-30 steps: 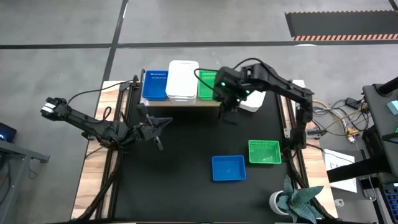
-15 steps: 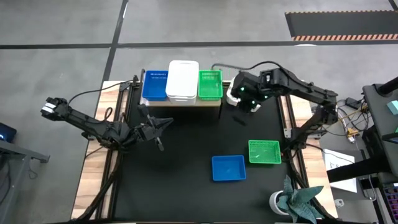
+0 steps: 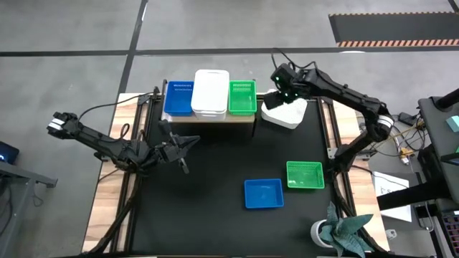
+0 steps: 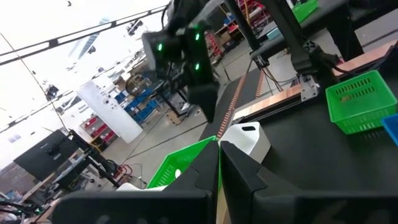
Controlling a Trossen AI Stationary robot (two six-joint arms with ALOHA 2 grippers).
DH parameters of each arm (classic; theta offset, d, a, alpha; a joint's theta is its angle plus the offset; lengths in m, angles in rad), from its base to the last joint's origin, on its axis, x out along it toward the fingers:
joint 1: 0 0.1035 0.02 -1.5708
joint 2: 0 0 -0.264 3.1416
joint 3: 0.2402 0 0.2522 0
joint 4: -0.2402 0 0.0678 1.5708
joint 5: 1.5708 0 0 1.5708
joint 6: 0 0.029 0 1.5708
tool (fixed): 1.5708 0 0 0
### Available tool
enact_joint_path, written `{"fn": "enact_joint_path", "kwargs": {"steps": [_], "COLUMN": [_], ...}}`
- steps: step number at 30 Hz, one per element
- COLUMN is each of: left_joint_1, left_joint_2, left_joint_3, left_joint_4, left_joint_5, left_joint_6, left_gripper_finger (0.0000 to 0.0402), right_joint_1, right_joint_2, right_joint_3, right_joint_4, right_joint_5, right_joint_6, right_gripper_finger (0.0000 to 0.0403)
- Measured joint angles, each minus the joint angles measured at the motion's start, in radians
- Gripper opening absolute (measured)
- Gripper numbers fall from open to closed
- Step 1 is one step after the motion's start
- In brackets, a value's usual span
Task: Stack baskets on shelf by color
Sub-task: Stack the white bin on top of the white bin on the shelf
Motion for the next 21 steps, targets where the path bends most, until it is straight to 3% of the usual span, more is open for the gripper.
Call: {"fn": "enact_joint_path", "kwargs": {"steps": [11, 21], "left_joint_1": [0.001, 0.0], "left_joint_2": [0.0, 0.0], "left_joint_3": [-0.001, -0.002], "left_joint_4": [-0.004, -0.004], "left_joint_5": [0.0, -0.001], "left_joint_6": [0.012, 0.012], "left_gripper_finger": [0.0, 0.0], "right_joint_1": [-0.12, -0.123], "right_joint_2": [0.093, 0.152], "right_joint_3": [-0.085, -0.171], "right_joint_4": [0.254, 0.438], "right_joint_5": [0.001, 0.012], "right_joint_6": [-0.003, 0.003], "right_gripper_finger": [0.0162, 0.0152]}}
